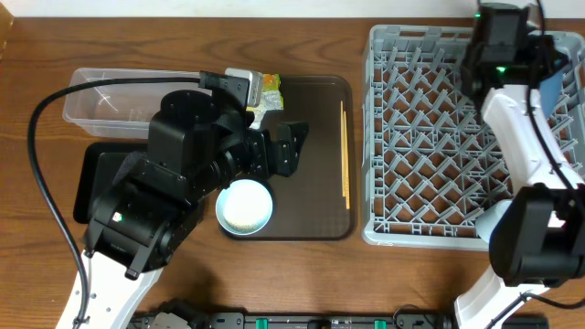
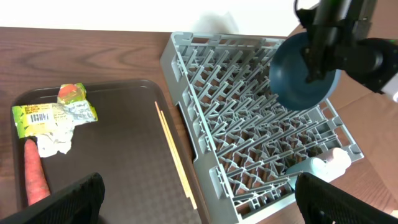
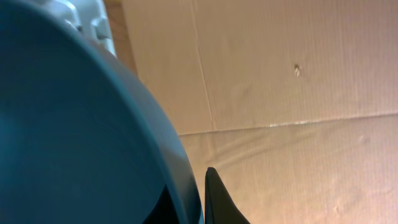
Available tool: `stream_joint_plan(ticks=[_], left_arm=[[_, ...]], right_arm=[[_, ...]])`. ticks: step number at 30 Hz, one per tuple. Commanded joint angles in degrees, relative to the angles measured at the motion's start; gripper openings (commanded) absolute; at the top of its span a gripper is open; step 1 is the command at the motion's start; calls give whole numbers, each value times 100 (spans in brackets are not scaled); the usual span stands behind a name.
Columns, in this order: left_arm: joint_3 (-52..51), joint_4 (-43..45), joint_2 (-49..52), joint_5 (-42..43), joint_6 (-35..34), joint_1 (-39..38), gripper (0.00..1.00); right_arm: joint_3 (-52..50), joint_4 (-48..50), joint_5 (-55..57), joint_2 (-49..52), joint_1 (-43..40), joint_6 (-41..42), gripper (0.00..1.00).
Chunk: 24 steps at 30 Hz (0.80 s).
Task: Sort waste into correct bins and load items into the dishwasher rack
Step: 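Set the blue pan upright in the rack's back with right gripper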
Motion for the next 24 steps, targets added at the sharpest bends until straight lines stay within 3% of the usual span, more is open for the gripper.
stream_joint_plan(ticks=[1, 2, 4, 5, 9, 13, 17, 20, 24], left_arm=[[44, 7, -63, 31, 79, 26, 98], [44, 7, -63, 31, 79, 26, 98], [44, 4, -63, 31, 79, 26, 98], [44, 4, -63, 31, 79, 26, 98], [44, -15, -63, 33, 79, 26, 98], [44, -72, -63, 33, 79, 26, 98], [44, -125, -63, 33, 79, 26, 98], [44, -146, -63, 33, 76, 26, 98], [44, -146, -63, 33, 76, 26, 98]], right_arm=[[28, -7, 26, 195, 227, -46, 9], [28, -35, -28, 229, 273, -55, 22], [28, -94, -98, 275, 343, -127, 64], [28, -109, -101, 289, 378, -127, 77], [28, -168, -203, 260, 446, 46, 99], [28, -710, -846, 179, 474, 601, 99], [28, -1624, -2446, 55, 503, 916, 96], [28, -1803, -2675, -87, 544, 1526, 99], [28, -1875, -2796, -426, 649, 1637, 99]])
